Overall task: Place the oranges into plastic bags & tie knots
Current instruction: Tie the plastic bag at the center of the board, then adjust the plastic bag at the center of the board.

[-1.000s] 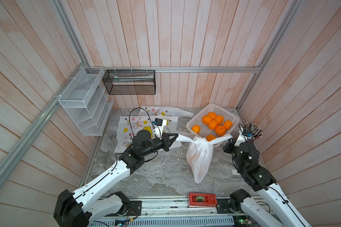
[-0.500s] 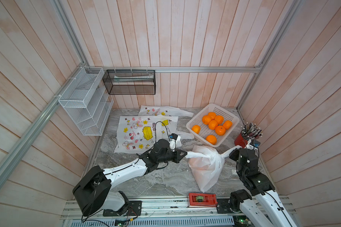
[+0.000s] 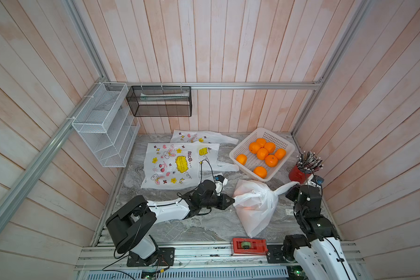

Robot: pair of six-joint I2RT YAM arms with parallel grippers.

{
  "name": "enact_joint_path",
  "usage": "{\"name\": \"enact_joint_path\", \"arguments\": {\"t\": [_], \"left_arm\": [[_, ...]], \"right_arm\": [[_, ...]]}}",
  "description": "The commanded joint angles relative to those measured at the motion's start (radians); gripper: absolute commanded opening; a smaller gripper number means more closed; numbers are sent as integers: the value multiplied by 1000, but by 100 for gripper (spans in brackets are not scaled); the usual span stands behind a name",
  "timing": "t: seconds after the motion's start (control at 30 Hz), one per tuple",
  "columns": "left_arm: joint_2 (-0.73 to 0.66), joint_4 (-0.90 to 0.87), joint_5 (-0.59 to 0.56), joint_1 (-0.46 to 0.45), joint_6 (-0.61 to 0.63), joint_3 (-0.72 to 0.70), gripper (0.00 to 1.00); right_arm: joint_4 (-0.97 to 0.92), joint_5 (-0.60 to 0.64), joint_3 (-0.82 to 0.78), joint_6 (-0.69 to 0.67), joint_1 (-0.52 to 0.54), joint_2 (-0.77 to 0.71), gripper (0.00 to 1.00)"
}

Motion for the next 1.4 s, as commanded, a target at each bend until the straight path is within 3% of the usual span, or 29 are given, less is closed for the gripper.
{"name": "enact_joint_path", "arguments": {"t": [0.0, 0.17, 0.3, 0.47, 0.63, 0.8, 1.2, 1.37], "left_arm": [[-83, -44, -44, 50, 13, 8, 36], [-291, -181, -99, 212, 57, 11, 57], [-380, -310, -94, 374, 101, 72, 67], [-293, -500, -82, 519, 202, 215, 67], [-111, -603, -135, 540, 295, 321, 66], [56, -646, -218, 540, 363, 395, 66], [345, -662, -233, 539, 405, 568, 66], [414, -657, -258, 541, 411, 620, 60]], "right_arm": [[-30, 0, 109, -79, -5, -16, 63], [-102, 79, 269, -140, -5, 0, 96], [-111, 83, 363, -159, -5, 34, 98], [-18, -154, 418, -150, -5, 128, 98], [40, -342, 441, -134, -5, 284, 98], [150, -412, 367, -110, -5, 335, 98], [174, -385, 300, -122, -5, 333, 98], [174, -373, 286, -132, -5, 330, 98]]}}
